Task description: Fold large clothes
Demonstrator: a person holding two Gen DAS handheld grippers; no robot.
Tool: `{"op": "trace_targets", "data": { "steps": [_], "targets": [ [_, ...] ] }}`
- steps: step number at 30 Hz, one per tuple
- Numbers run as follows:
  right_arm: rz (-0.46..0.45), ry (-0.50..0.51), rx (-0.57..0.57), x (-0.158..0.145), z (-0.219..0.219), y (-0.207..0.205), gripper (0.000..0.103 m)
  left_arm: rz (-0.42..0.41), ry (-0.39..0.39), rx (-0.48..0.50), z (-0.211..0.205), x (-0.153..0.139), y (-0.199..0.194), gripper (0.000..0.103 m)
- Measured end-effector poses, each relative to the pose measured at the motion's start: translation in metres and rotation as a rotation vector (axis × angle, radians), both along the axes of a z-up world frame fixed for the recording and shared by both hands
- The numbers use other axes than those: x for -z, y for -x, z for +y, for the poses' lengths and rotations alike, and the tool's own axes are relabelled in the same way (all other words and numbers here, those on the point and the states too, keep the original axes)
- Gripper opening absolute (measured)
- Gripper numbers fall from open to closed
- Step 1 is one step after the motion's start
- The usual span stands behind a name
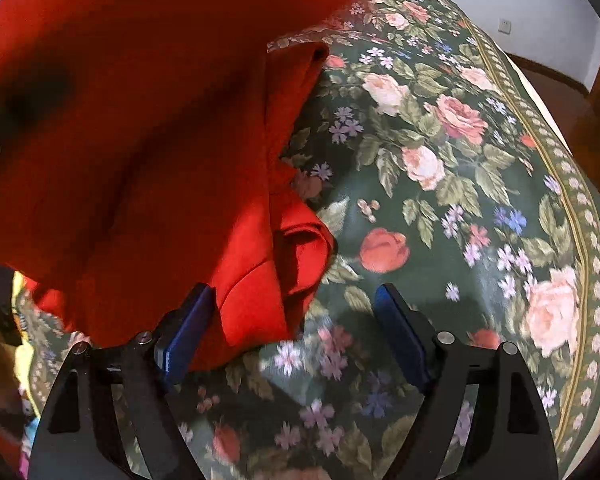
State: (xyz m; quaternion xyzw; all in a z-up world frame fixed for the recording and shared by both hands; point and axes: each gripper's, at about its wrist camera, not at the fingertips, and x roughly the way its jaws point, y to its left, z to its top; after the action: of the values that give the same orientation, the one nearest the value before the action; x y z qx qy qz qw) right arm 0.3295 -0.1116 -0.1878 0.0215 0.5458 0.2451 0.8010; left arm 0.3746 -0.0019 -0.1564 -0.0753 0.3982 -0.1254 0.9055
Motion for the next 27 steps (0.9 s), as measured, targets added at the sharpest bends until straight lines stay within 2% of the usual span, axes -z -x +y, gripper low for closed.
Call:
{"op": "trace_targets", "data": {
  "steps": [1, 3, 5, 8, 11, 13, 15, 17, 19, 21, 24, 27],
  "targets": [
    [-0.007, 0.012, 0.005, -0.003, -0.003, 0.003, 0.08, 0.049, 0.012, 0.001, 0.002, 0.012, -0.001, 0.005],
    [-0.044, 0.08, 0.02, -0.009, -0.013, 0.012, 0.08, 0.089, 0.011, -0.001, 0.003, 0.026, 0.003, 0.005],
    [-0.074, 0.129, 0.024, -0.013, -0.02, 0.019, 0.08, 0.102, -0.031, 0.009, -0.004, 0.029, 0.009, 0.005],
    [-0.092, 0.15, 0.027, -0.022, -0.033, 0.027, 0.08, 0.085, -0.13, 0.045, -0.016, 0.022, 0.021, 0.007],
    [-0.112, 0.141, 0.038, -0.032, -0.042, 0.031, 0.08, 0.083, -0.181, 0.107, -0.024, 0.012, 0.037, 0.02],
    [-0.11, 0.114, 0.065, -0.035, -0.049, 0.033, 0.08, 0.075, -0.159, 0.142, -0.019, 0.003, 0.045, 0.036],
    [-0.103, 0.075, 0.088, -0.04, -0.052, 0.038, 0.08, 0.033, -0.159, 0.141, -0.011, -0.012, 0.054, 0.04],
    [-0.111, 0.047, 0.09, -0.048, -0.049, 0.047, 0.08, -0.016, -0.207, 0.108, -0.003, -0.028, 0.067, 0.047],
    [-0.138, 0.021, 0.077, -0.06, -0.044, 0.052, 0.08, -0.057, -0.232, 0.058, 0.012, -0.042, 0.076, 0.059],
    [-0.177, -0.014, 0.047, -0.075, -0.034, 0.059, 0.08, -0.091, -0.262, -0.017, 0.035, -0.051, 0.08, 0.062],
    [-0.221, -0.065, 0.002, -0.095, -0.015, 0.061, 0.08, -0.089, -0.303, -0.114, 0.065, -0.053, 0.076, 0.065],
    [-0.252, -0.095, -0.032, -0.106, 0.007, 0.059, 0.083, -0.037, -0.28, -0.167, 0.091, -0.044, 0.067, 0.065]
  ]
}}
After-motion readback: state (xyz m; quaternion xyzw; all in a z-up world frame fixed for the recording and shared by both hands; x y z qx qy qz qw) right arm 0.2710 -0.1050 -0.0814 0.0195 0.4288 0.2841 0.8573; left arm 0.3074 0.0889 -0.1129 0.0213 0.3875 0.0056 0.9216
